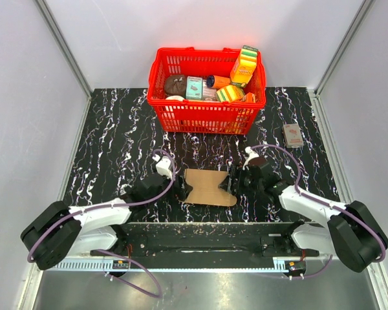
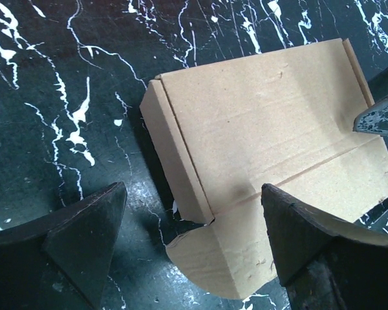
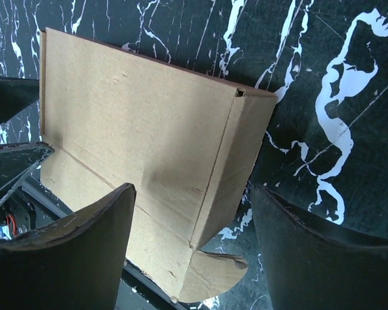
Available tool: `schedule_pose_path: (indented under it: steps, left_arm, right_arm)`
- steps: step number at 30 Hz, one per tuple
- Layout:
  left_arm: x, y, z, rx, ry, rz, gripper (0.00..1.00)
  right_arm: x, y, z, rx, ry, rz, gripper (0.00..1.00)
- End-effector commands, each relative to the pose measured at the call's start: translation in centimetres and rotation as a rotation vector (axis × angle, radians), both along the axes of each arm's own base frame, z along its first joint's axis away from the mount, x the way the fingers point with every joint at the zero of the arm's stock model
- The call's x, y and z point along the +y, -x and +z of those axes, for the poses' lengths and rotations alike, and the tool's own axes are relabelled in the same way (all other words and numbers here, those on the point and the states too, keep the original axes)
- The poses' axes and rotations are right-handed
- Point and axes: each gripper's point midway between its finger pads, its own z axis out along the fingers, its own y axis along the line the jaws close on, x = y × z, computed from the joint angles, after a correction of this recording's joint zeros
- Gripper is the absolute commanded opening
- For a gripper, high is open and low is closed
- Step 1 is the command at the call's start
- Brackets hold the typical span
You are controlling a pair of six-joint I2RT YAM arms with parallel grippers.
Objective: Fold the paper box
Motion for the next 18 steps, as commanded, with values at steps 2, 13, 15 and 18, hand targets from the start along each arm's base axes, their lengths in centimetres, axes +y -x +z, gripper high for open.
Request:
schedule_pose_path:
  steps: [2, 13, 15, 18]
  left_arm:
    - [-2.4, -0.9, 2.6, -0.035, 0.11, -0.042, 0.89]
    - [-3.0, -0.3, 2.1, -0.009, 0.148, -0.069, 0.89]
    - [-3.1, -0.3, 2.1, -0.01, 0.149, -0.073, 0.89]
    - [-3.3, -0.3, 2.0, -0.004, 0.15, -0.075, 0.88]
  right_arm:
    - [1.3, -0.4, 1.4, -0.021, -0.075, 0.014, 0.77]
    - [0.9, 0.3, 0.7, 0.045, -0.059, -0.004, 0.74]
    - [0.8, 0.4, 0.5, 0.058, -0.05, -0.009, 0.74]
    - [0.8, 0.6, 0.2, 0.074, -0.044, -0.008, 0.74]
